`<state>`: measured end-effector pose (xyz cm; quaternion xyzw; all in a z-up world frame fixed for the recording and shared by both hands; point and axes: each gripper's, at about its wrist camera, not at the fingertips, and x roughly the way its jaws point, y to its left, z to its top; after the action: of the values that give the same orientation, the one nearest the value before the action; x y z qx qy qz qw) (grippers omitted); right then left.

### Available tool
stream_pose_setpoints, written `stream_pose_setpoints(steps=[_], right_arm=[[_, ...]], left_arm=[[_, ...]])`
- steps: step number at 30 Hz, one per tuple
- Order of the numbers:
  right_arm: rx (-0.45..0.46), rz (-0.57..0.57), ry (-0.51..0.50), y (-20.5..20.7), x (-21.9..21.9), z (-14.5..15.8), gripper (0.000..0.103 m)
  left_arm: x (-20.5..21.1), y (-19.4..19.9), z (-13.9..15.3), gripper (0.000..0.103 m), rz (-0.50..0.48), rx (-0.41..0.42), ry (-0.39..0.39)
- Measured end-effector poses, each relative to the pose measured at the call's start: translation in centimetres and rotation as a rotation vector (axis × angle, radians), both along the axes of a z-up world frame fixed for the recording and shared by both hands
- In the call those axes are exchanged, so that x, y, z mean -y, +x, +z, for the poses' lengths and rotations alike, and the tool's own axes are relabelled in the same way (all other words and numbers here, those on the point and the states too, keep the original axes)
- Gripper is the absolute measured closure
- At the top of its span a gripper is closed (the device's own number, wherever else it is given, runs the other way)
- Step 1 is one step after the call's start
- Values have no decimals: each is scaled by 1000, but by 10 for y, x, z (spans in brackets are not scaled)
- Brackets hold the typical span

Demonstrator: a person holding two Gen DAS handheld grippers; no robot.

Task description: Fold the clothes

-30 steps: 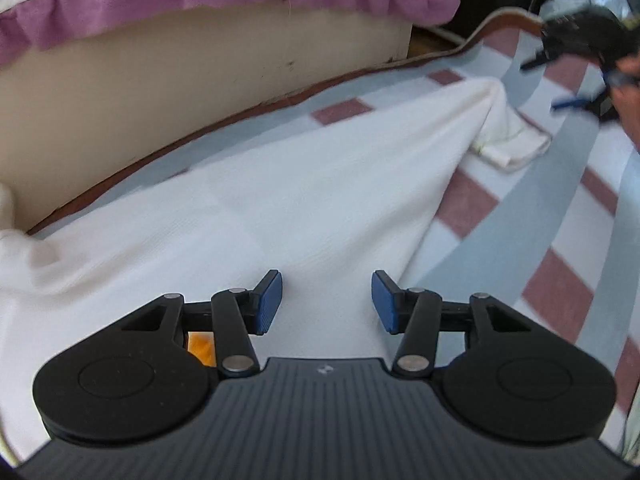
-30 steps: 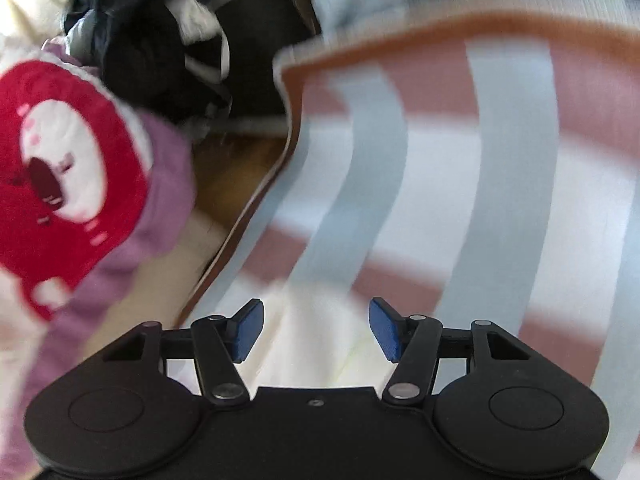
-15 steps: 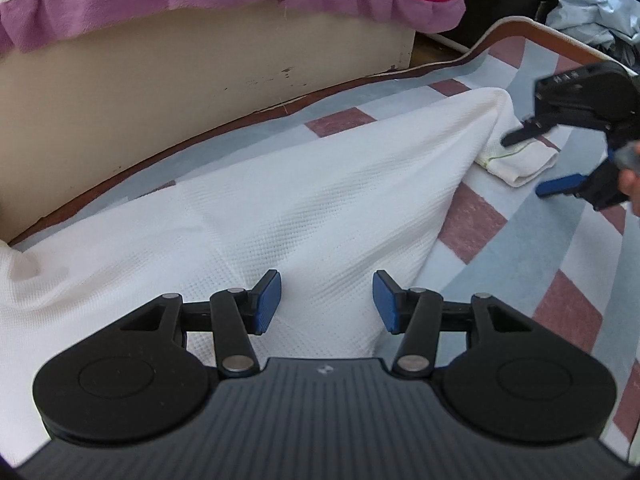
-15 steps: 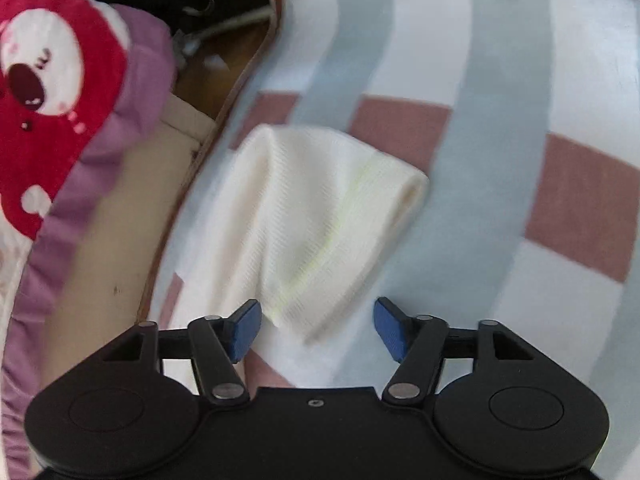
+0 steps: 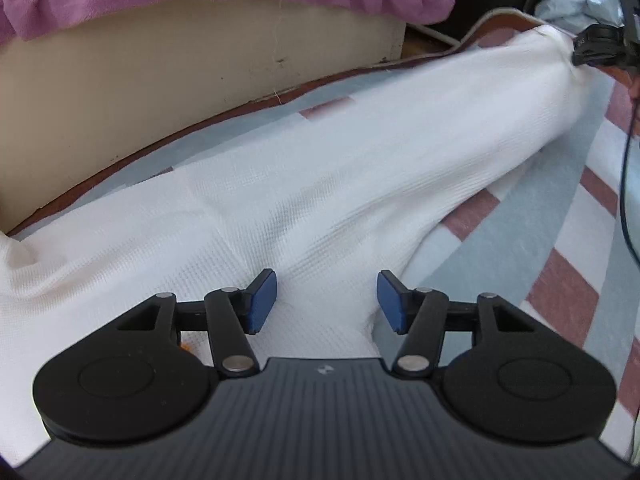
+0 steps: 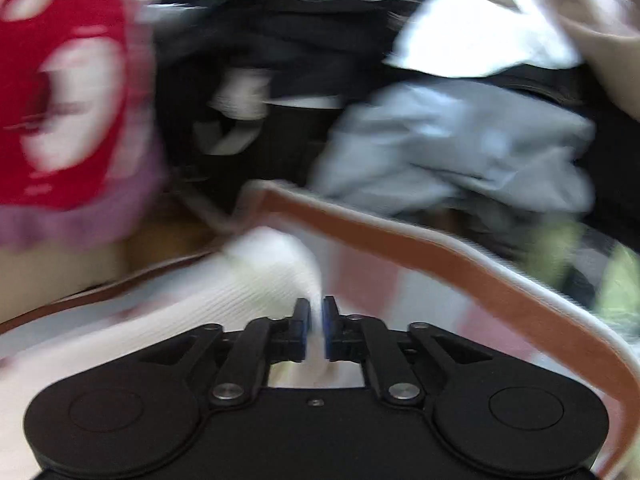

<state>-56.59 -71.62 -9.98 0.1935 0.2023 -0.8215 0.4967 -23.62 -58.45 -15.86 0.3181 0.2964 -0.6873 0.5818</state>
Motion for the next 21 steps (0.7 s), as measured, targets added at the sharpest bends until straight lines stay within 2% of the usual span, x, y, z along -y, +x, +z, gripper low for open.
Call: stream_pose_setpoints(steps=[3,5,6,8,11,15,18,21], right_arm=[[157,-106,24,-22,10,-11,82],[207,-70,40,-21,11,-10,81],[208,-42,26,-15,9,-6,73],[196,37,-1,4,5,4,63],[239,262,3,37,-4,17,63],[535,613,83,90,-19,15,63],[786,856,170,134,-38,12,63],[854,1086,286,192,-69,8,63]], left_arm=[[-14,11,12,48,-28,12,34],[-34,27,24,47,-40,20,38],[-44,36,30,47,-38,27,43],[-70,61,41,46,-1,52,62],[-108,104,55,46,104,97,101],[-168,165,74,46,328,151,128],[-212,208,84,46,495,123,143],[-248,239,85,46,620,78,189]])
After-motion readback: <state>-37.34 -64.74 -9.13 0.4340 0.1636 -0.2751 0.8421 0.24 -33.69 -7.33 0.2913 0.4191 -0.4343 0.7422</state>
